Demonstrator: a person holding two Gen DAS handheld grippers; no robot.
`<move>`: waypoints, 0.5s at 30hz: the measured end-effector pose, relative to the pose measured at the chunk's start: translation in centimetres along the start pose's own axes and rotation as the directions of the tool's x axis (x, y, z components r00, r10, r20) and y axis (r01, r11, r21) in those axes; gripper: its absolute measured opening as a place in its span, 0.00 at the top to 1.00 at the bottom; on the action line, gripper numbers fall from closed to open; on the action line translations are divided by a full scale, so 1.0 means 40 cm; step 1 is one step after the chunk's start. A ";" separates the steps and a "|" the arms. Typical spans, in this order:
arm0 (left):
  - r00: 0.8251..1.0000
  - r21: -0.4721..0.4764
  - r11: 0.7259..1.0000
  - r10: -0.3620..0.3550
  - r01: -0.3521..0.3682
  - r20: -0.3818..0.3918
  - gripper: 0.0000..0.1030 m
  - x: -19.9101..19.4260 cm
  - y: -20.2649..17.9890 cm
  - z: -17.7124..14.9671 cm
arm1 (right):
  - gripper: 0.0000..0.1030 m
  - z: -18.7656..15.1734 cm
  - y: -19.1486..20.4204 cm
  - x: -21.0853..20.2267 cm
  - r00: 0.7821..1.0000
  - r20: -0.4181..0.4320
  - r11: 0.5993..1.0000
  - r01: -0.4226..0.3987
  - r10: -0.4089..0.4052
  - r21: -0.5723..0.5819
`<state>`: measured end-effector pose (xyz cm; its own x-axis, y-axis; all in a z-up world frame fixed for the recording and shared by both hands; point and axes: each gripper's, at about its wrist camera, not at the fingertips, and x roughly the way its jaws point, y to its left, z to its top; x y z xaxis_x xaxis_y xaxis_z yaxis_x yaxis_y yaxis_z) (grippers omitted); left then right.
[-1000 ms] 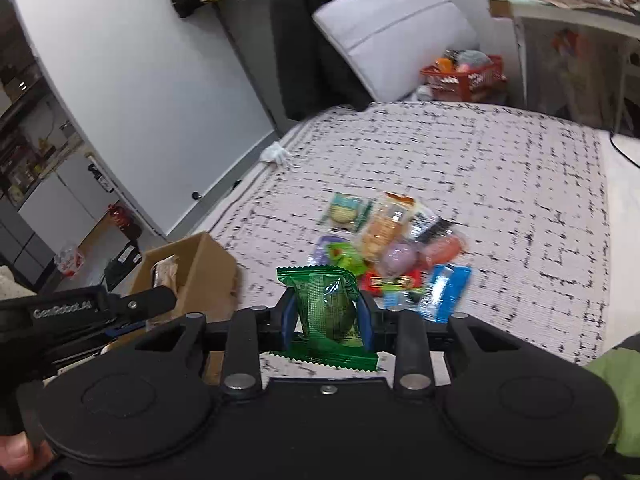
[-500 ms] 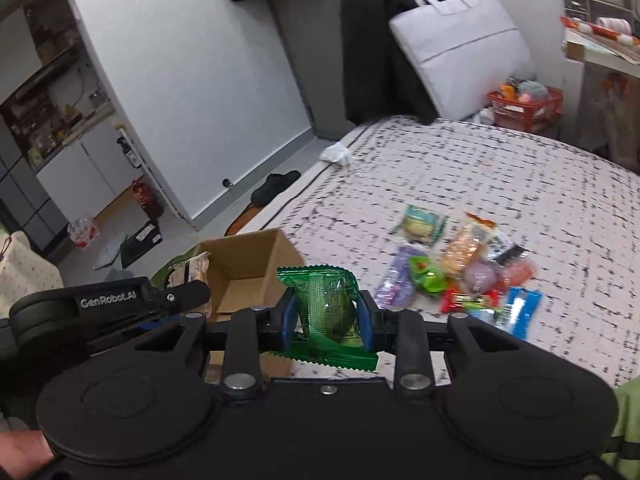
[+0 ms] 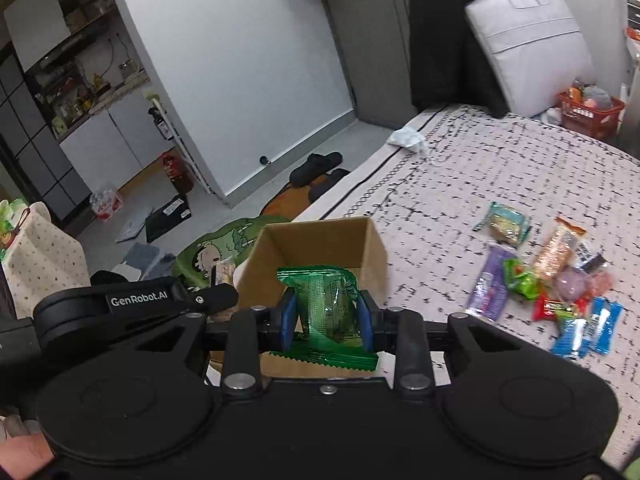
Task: Organize snacks
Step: 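Carry the green packet and clear stick over the cardboard box with both grippers, then open both grippers to drop the green packet and clear stick into the box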
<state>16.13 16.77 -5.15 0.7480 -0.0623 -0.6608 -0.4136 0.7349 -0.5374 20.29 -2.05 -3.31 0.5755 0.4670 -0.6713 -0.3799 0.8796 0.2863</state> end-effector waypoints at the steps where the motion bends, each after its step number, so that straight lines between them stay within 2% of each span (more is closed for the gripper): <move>1: 1.000 -0.009 1.000 0.000 0.000 -0.001 0.84 0.003 0.009 0.006 | 0.70 0.003 0.008 0.006 1.000 -0.003 1.000 -0.001 0.001 -0.005; 11: 1.000 -0.061 0.998 0.003 -0.005 -0.023 0.82 0.031 0.059 0.046 | 0.70 0.024 0.060 0.061 1.000 -0.029 1.000 -0.009 0.009 -0.019; 13: 1.000 -0.061 0.998 0.014 -0.015 -0.006 0.77 0.029 0.063 0.056 | 0.70 0.029 0.068 0.072 0.999 -0.030 1.000 -0.012 0.011 -0.022; 15: 1.000 -0.067 0.998 0.007 -0.006 0.011 0.67 0.023 0.066 0.061 | 0.70 0.032 0.070 0.082 0.999 -0.033 1.000 -0.013 0.012 -0.019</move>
<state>16.99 20.31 -5.89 0.7509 -0.0495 -0.6585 -0.4522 0.6881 -0.5674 22.04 2.08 -3.83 0.5465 0.4745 -0.6900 -0.4011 0.8716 0.2817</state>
